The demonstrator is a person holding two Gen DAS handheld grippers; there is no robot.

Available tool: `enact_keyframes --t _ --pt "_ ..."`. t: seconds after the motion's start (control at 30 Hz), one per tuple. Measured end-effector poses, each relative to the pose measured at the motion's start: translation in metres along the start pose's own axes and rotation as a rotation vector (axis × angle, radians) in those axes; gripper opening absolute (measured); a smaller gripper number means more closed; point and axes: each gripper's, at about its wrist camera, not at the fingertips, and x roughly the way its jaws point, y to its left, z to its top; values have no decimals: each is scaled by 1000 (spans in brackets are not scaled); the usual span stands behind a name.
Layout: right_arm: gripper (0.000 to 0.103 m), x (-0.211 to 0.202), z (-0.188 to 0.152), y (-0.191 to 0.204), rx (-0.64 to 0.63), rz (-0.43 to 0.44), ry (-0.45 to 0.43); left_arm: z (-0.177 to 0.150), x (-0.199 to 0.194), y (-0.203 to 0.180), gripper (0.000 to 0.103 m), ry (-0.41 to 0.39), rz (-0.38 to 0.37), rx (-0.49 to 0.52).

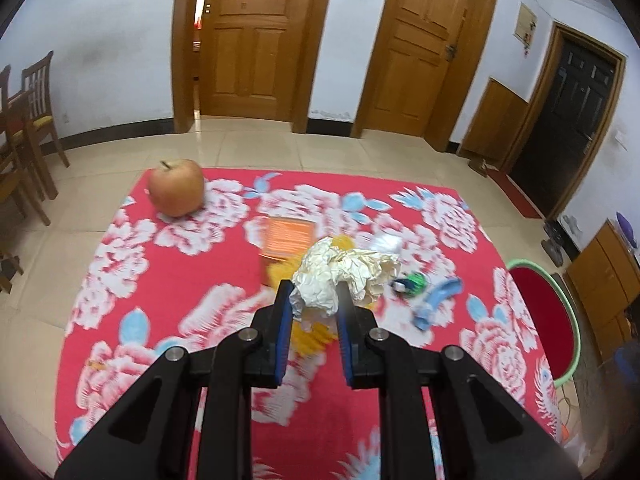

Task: Collect trash
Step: 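Grasp the blue plastic scoop with the right tool while the left tool holds the paper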

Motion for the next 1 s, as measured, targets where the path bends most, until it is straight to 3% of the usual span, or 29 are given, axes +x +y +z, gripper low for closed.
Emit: enact_keyframes --t 0.17,0.37,0.63,1.0 --pt "60 12 5 41 -48 66 35 5 5 22 20 0 9 -15" --pt "60 40 4 84 -98 85 81 2 10 48 20 -2 15 -77" --pt "60 97 -11 111 -123 29 153 -7 22 73 20 -7 40 -128" --pt "60 181 -37 115 -164 -63 244 -14 27 88 20 -17 25 -169"
